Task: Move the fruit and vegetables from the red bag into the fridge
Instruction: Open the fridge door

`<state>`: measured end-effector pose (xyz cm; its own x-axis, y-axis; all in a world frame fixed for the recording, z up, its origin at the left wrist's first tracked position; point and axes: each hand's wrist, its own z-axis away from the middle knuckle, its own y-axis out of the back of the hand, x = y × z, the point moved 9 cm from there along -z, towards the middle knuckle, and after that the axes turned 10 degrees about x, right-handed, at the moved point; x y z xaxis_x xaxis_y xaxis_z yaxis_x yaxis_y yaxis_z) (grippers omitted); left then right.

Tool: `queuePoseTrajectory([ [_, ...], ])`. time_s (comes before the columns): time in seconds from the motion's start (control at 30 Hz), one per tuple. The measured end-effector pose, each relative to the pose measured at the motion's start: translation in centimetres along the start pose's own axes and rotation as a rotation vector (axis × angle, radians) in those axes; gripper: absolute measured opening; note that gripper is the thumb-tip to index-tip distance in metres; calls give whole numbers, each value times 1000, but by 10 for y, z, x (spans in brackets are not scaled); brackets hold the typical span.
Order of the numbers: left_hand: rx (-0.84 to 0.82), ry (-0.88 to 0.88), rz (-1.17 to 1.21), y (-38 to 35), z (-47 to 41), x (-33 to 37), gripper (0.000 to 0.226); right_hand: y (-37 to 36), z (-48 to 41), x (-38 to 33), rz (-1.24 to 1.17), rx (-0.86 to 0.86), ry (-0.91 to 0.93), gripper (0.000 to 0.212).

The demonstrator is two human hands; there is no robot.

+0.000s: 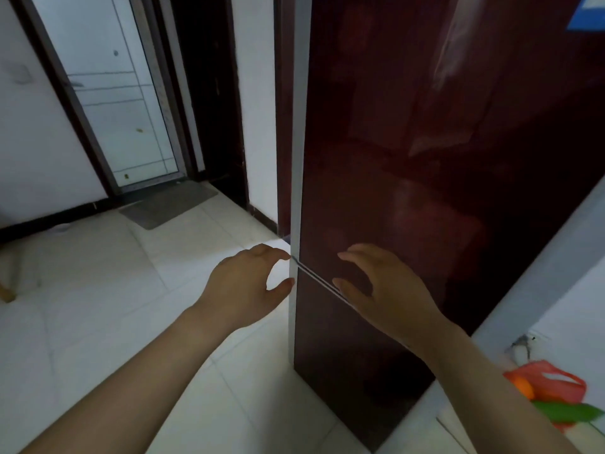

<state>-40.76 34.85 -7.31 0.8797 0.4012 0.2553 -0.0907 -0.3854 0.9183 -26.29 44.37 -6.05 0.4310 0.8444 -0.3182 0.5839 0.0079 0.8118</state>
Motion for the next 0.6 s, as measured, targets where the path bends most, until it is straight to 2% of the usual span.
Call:
queuePoseTrajectory([
  [0.23,71,-62,127,-13,-113,8,46,-12,-93,43,51,113,14,50],
  [0.43,85,-10,311,-22,-186,-20,49,-31,-134,60,31,60,-41,50],
  [0.6,99,-20,475,-26,-252,-54,53,-38,-160,58,54,187,-46,49],
])
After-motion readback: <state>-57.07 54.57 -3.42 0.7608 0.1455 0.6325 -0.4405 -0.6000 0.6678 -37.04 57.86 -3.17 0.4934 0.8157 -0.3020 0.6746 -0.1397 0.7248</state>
